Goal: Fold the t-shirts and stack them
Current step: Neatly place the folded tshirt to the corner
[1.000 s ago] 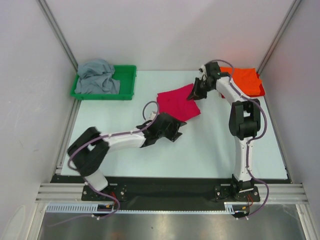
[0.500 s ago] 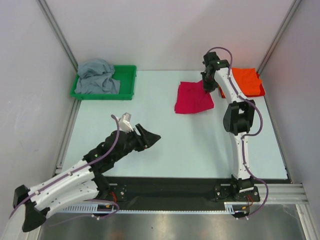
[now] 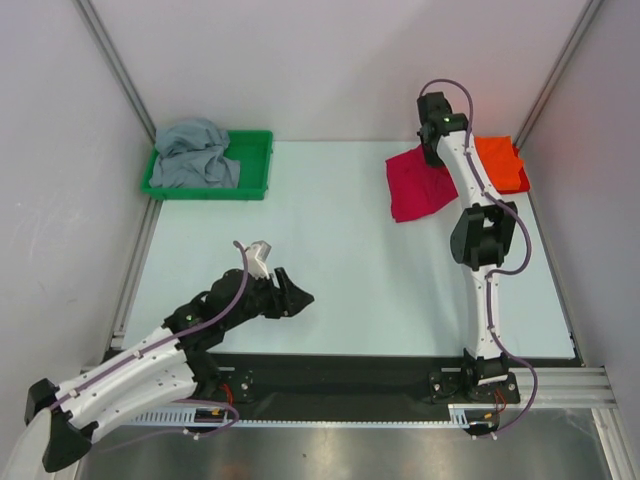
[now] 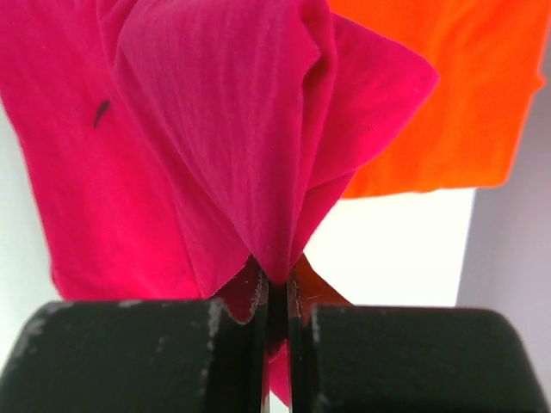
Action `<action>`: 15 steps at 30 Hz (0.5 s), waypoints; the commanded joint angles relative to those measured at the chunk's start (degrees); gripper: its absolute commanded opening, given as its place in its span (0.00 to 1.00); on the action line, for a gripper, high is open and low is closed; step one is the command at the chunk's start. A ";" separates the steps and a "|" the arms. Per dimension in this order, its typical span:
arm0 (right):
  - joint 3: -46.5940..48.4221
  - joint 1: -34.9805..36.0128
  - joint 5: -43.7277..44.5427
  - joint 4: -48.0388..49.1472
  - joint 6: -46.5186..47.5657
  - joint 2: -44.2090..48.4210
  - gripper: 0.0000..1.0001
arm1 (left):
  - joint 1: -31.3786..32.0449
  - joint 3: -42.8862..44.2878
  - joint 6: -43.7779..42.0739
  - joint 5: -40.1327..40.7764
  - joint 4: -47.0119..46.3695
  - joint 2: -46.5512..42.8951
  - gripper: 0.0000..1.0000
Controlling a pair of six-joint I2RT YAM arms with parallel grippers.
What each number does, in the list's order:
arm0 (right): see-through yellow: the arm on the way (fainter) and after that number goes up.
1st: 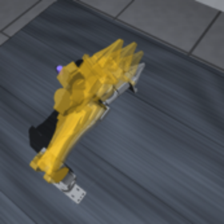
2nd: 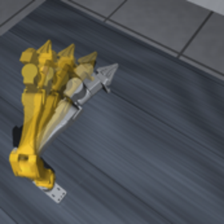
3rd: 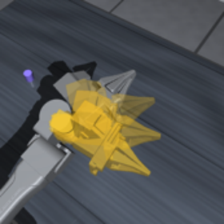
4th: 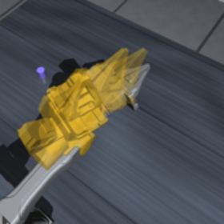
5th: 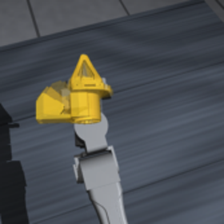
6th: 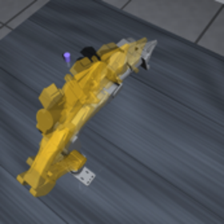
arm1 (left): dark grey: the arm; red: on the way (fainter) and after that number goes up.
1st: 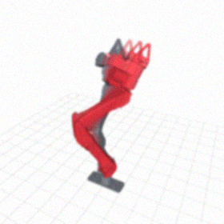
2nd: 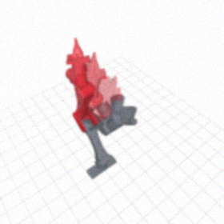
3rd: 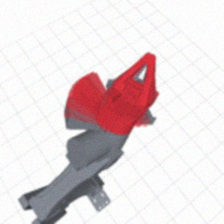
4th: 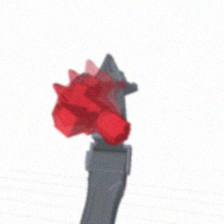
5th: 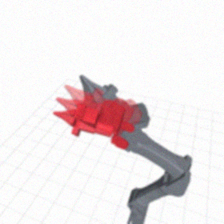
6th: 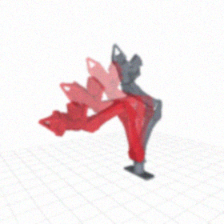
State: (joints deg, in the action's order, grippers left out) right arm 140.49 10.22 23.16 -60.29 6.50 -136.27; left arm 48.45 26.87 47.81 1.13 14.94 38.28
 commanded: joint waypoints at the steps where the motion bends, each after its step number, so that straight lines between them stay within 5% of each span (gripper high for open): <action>1: 3.48 -0.90 3.65 5.43 3.34 4.25 0.00 | -0.90 0.99 -3.60 -4.29 -0.96 1.88 0.63; 15: 8.40 -2.83 2.95 9.75 6.59 2.76 0.00 | -3.44 2.30 -6.24 -7.89 0.61 5.48 0.62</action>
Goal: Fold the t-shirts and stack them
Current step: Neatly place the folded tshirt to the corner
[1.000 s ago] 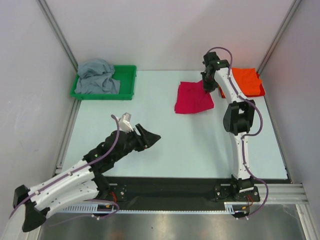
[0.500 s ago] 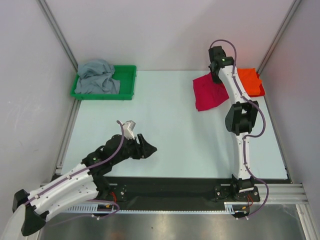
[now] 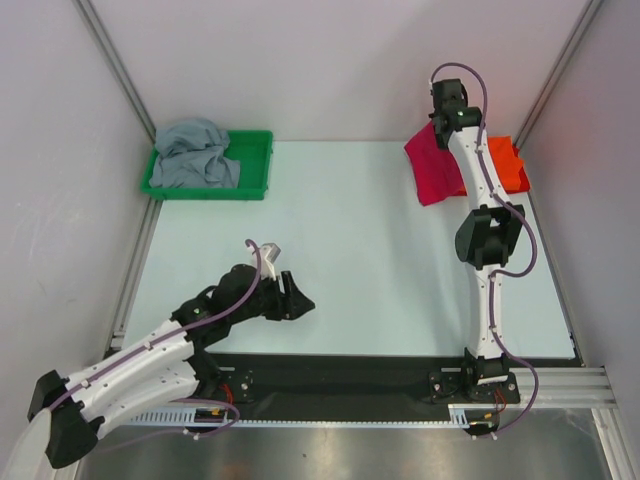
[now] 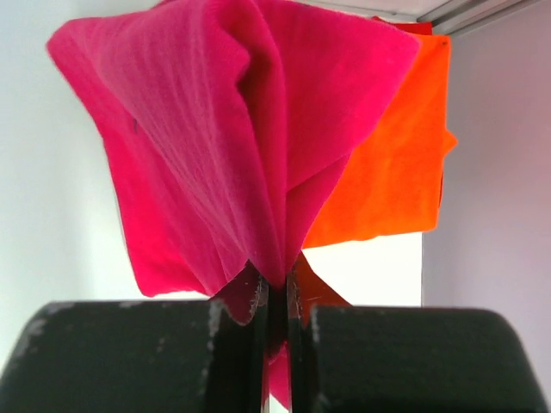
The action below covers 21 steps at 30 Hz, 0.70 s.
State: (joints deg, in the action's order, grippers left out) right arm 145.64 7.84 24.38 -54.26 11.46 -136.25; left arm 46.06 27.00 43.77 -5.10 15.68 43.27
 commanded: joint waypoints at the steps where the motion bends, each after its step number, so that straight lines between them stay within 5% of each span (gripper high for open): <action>1: 3.42 -0.71 1.46 3.90 1.54 2.91 0.00 | -1.32 2.35 -2.28 -1.75 -0.04 0.59 0.62; 21: 5.09 -0.10 2.42 5.22 -0.04 6.69 0.00 | -3.52 3.32 -3.43 -4.21 -0.48 2.88 0.62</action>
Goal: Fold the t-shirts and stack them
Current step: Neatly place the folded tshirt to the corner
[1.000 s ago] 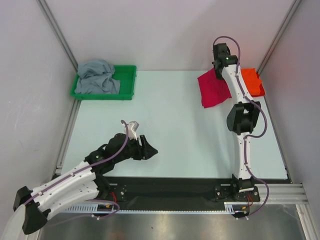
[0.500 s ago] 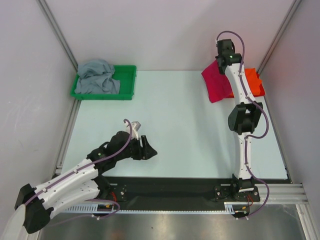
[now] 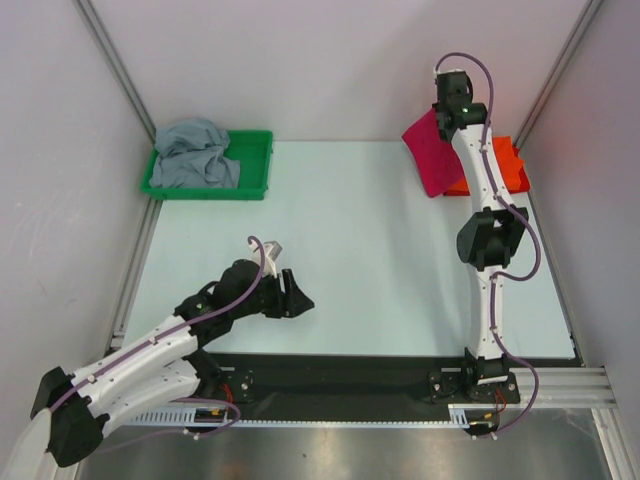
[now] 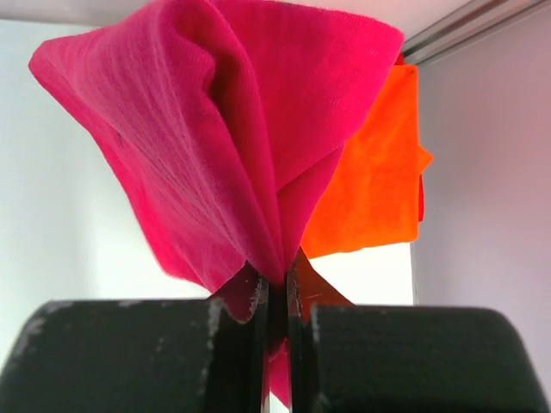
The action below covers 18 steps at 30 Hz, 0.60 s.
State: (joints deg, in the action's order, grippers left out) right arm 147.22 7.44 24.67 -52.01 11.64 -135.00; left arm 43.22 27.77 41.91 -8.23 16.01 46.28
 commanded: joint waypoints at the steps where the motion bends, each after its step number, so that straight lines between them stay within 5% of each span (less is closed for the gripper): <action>1: 4.04 0.29 2.14 2.70 -0.21 5.45 0.00 | -0.77 2.55 -1.57 -1.09 -0.54 -0.23 0.62; 18: 3.43 -0.06 4.16 1.30 -0.48 8.79 0.00 | -0.95 2.20 -1.57 -2.32 -0.01 -0.93 0.62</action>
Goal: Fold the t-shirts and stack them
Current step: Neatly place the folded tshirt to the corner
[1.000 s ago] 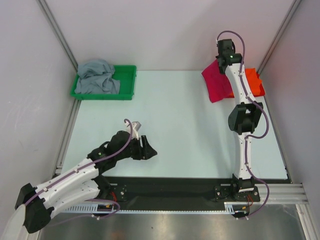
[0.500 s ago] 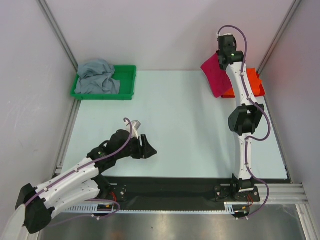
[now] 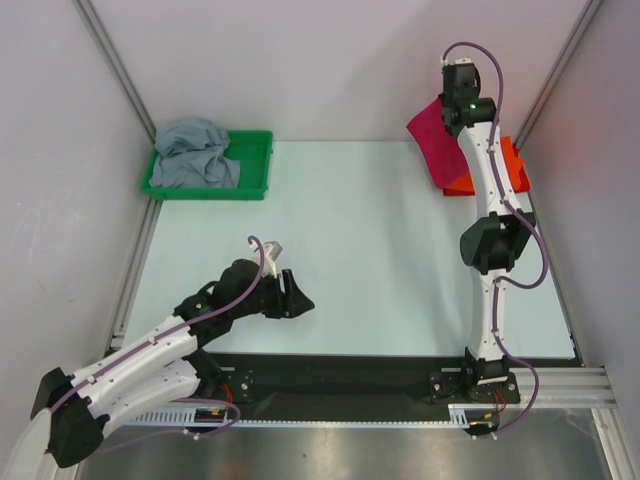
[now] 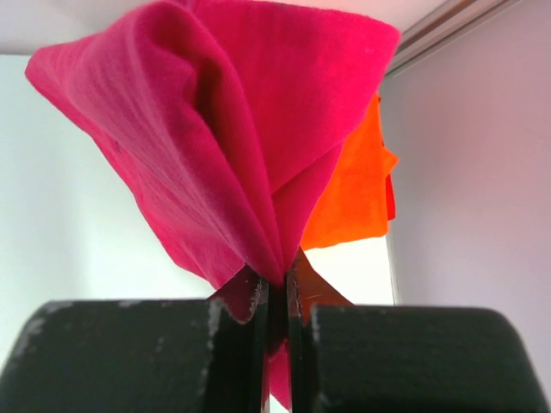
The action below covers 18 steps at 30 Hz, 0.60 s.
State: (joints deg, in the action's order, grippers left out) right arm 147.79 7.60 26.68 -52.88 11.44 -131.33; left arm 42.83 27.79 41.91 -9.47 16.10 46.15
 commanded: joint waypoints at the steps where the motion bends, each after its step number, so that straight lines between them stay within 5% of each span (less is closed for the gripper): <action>1: 2.77 -0.13 2.24 1.91 -0.37 5.20 0.00 | -0.55 2.09 -1.48 -1.16 -0.10 -0.97 0.62; 18: 0.57 -2.06 2.06 1.73 -1.42 4.59 0.00 | -0.55 2.27 -1.83 -1.77 1.39 -1.15 0.61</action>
State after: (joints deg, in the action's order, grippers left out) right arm 147.76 6.76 27.18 -53.06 10.55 -130.15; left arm 42.81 27.77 41.89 -9.91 17.45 45.84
